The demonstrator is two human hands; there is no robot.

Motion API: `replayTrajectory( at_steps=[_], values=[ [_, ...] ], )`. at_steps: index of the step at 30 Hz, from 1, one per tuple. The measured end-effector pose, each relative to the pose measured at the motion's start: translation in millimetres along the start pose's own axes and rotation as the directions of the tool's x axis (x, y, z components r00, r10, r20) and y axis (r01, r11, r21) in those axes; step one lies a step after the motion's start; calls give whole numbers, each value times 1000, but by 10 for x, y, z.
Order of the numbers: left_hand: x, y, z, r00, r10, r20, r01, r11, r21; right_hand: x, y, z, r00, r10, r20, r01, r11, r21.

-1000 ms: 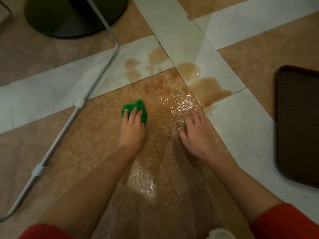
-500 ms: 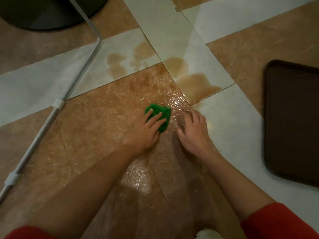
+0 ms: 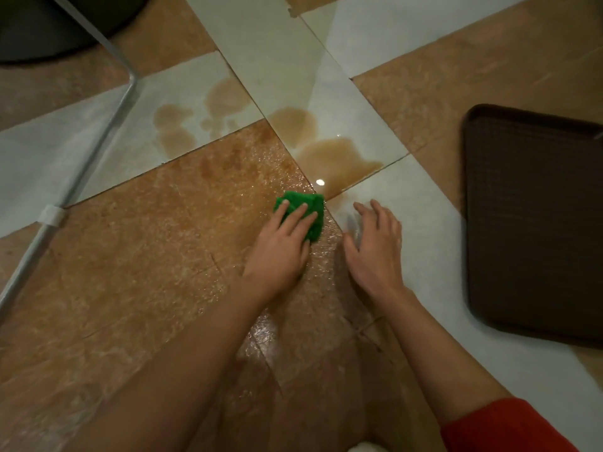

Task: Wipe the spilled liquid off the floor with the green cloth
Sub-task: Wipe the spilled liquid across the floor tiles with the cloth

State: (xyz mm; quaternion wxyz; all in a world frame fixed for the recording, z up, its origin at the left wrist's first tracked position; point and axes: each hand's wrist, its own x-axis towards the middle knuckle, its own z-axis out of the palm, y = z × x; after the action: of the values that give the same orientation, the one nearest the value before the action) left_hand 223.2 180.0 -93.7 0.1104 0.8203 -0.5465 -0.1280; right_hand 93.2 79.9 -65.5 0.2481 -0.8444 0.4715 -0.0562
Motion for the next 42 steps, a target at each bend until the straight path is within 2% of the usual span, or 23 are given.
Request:
replayTrajectory(
  at_steps=[2, 4, 5, 8, 10, 12, 15, 16, 19, 21, 24, 28, 30, 33, 35, 37, 40, 41, 42],
  values=[
    [157, 81, -8, 989, -144, -40, 143, 989, -20, -16, 34, 23, 999, -25, 23, 26, 999, -35],
    [238, 251, 31, 974, -222, -53, 220, 974, -47, 7, 60, 27, 1000, -8, 24, 9, 1000, -30],
    [236, 314, 60, 977, -210, -37, 209, 977, -39, 26, 73, 21, 1000, 8, 19, -7, 1000, -23],
    [147, 298, 83, 1000, 11, 18, -12, 999, 42, 71, 117, -17, 999, 52, -6, -52, 999, -4],
    [175, 198, 30, 995, 94, 34, -95, 994, 53, 73, 159, -52, 998, 70, -8, -70, 998, 12],
    [291, 172, 9, 999, 39, 7, -39, 998, 43, 58, 205, -85, 997, 69, -13, -69, 997, 26],
    [481, 378, -5, 987, -147, -63, 145, 989, -29, 48, 286, -124, 996, 86, -18, -85, 996, 32],
    [499, 485, 14, 988, -145, -60, 143, 989, -41, 57, 308, -130, 996, 90, -17, -90, 996, 27],
    [395, 702, 106, 994, 98, 39, -98, 995, -8, 88, 346, -149, 996, 90, -25, -89, 996, 19],
    [323, 670, 114, 980, 184, 81, -184, 983, -4, 93, 366, -176, 995, 98, -32, -97, 995, 33],
    [432, 549, 91, 990, 138, -3, -138, 990, 29, 83, 431, -215, 995, 90, -50, -88, 995, 40],
    [670, 661, 69, 997, -50, -62, 49, 999, -16, 76, 501, -216, 992, 113, -54, -111, 993, 46],
    [614, 773, 96, 999, 3, -52, -3, 1000, -3, 94, 498, -210, 992, 117, -48, -114, 992, 56],
    [461, 736, 91, 979, 203, 36, -203, 979, 16, 133, 484, -215, 992, 108, -62, -103, 991, 84],
    [477, 622, 90, 961, 275, 40, -277, 960, 51, 134, 497, -230, 992, 108, -69, -100, 990, 104],
    [572, 579, 68, 975, 224, 5, -224, 972, 73, 138, 529, -249, 991, 107, -78, -98, 990, 105],
    [723, 742, 82, 999, 39, -27, -38, 999, 13, 145, 589, -270, 988, 117, -96, -106, 988, 115],
    [740, 832, 91, 999, 8, -32, -8, 1000, 6, 151, 602, -278, 987, 123, -98, -111, 987, 120],
    [728, 910, 111, 999, 41, -35, -39, 999, 30, 158, 608, -283, 987, 128, -99, -115, 986, 123]
  ],
)
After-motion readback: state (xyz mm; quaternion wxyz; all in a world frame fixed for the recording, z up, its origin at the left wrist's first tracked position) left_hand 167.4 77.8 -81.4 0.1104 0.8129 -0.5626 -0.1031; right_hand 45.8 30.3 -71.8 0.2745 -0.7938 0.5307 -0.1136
